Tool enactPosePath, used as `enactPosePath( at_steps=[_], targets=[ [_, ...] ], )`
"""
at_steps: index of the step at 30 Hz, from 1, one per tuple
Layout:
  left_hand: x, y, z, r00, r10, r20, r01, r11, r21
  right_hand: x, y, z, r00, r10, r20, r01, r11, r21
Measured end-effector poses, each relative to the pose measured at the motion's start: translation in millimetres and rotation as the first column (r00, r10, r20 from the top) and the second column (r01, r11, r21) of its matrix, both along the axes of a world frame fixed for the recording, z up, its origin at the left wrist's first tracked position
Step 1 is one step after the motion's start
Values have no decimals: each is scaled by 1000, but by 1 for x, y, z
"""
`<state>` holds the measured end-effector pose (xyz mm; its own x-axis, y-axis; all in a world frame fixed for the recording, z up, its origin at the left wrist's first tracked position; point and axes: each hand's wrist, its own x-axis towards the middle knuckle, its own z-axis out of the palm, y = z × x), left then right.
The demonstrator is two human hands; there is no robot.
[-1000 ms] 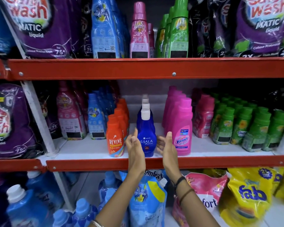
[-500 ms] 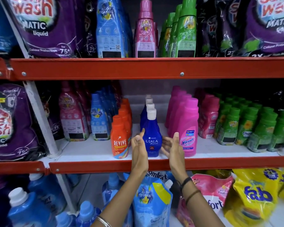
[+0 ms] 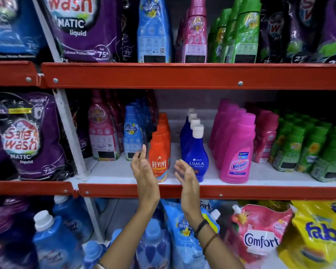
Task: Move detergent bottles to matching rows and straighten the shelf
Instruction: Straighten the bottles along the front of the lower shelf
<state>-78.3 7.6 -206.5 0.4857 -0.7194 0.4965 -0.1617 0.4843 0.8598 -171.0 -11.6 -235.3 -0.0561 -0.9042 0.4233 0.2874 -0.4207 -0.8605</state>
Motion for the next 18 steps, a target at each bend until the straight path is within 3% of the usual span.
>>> enactPosePath(
  at_steps=[3, 7, 18],
  targets=[
    [11, -7, -1, 1000, -4, 19, 2, 995, 100, 21, -3, 6, 999, 34, 17, -35, 996, 78],
    [15, -12, -4, 996, -59, 74, 51, 992, 114, 31, -6, 14, 1000, 10, 28, -14, 988, 152],
    [18, -12, -3, 986, -125, 107, 108, 982, 152, 31, -9, 17, 992, -36, 122, 17, 989, 150]
  ],
)
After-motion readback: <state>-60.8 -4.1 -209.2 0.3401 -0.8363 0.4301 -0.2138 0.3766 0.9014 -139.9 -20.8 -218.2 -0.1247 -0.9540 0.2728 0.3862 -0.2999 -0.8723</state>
